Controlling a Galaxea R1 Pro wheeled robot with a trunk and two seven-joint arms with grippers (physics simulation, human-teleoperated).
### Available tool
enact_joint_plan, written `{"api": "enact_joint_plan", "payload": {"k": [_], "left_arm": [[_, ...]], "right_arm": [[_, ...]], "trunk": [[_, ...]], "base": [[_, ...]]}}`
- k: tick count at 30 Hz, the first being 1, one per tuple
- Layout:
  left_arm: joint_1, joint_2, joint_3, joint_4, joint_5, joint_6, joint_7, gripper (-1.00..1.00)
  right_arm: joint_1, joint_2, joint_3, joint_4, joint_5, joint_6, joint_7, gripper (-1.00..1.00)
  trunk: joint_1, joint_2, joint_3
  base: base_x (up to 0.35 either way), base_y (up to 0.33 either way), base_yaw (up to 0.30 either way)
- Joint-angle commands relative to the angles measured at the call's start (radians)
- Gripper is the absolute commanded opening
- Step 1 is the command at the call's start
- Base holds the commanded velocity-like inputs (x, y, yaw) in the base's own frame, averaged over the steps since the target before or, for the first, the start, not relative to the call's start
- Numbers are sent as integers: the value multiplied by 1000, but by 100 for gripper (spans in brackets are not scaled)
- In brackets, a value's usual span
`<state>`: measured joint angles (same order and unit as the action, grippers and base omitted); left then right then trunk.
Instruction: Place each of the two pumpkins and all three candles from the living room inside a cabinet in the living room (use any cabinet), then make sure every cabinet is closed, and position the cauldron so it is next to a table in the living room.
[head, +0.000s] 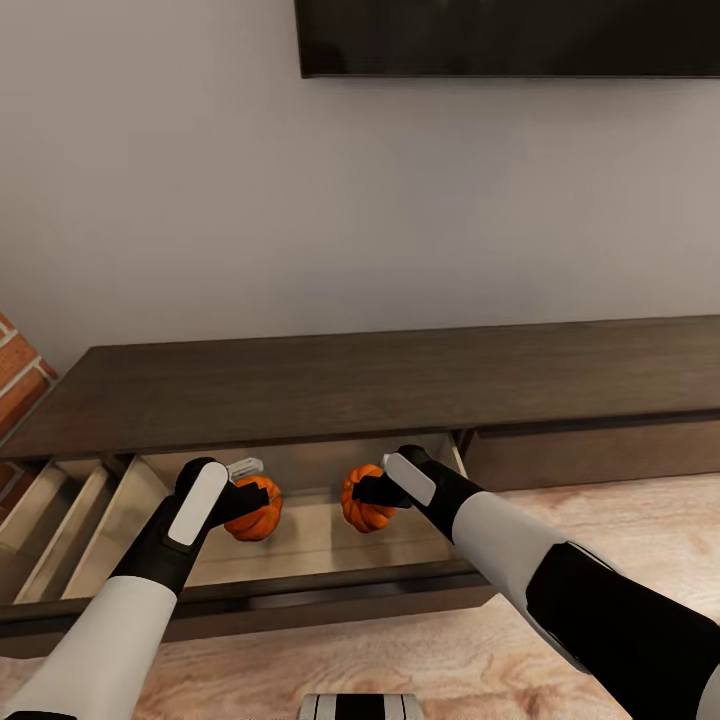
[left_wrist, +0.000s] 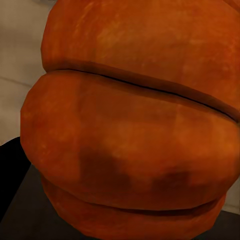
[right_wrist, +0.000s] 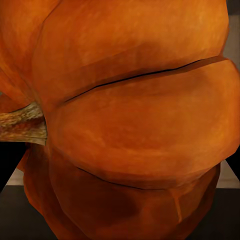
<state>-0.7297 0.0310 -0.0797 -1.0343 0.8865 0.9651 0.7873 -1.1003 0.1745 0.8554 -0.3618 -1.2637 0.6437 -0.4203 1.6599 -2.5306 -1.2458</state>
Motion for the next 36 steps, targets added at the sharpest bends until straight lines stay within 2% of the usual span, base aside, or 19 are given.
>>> {"api": "enact_joint_plan", "payload": {"k": [1,3,8,9,13,14,28,36], "left_arm": [[-1,1,-3,-1,9,1,12,-100],[-1,1,-4,-1,9,1,12,-100],[-1,2,-3,-1,9,1,12,-100],[-1,3,-3,-1,10,1,12,-100],[-1,3,-3,-1,11,1,12,-100],[-1,3,-3,-1,11,1,12,100],[-1,3,-3,-1,12,1,12,100],[-1,1,-1,-1,16,1,12,100]], "right_arm": [[-1,0,5,-1,-9,-2,-8,-100],[-1,0,5,0,-10,-12,-8,-100],[-1,0,5,0,-11,-19,-9,-100],[-1,0,5,0,-11,-19,-9,100],[-1,0,5,0,-11,-19,-9,100],[-1,0,5,0,-11,-19,-9,100],[-1,0,5,0,-11,-18,-9,100],[-1,0,5,0,-12,-18,-9,100]], "trunk": [[0,0,-1],[1,-1,-9],[1,-1,-9],[1,-1,-9],[1,-1,-9],[1,-1,-9],[1,-1,-9],[-3,1,22]], "base": [[0,0,0],[0,0,0],[0,0,0],[0,0,0],[0,0,0],[0,0,0],[0,0,0],[0,0,0]]}}
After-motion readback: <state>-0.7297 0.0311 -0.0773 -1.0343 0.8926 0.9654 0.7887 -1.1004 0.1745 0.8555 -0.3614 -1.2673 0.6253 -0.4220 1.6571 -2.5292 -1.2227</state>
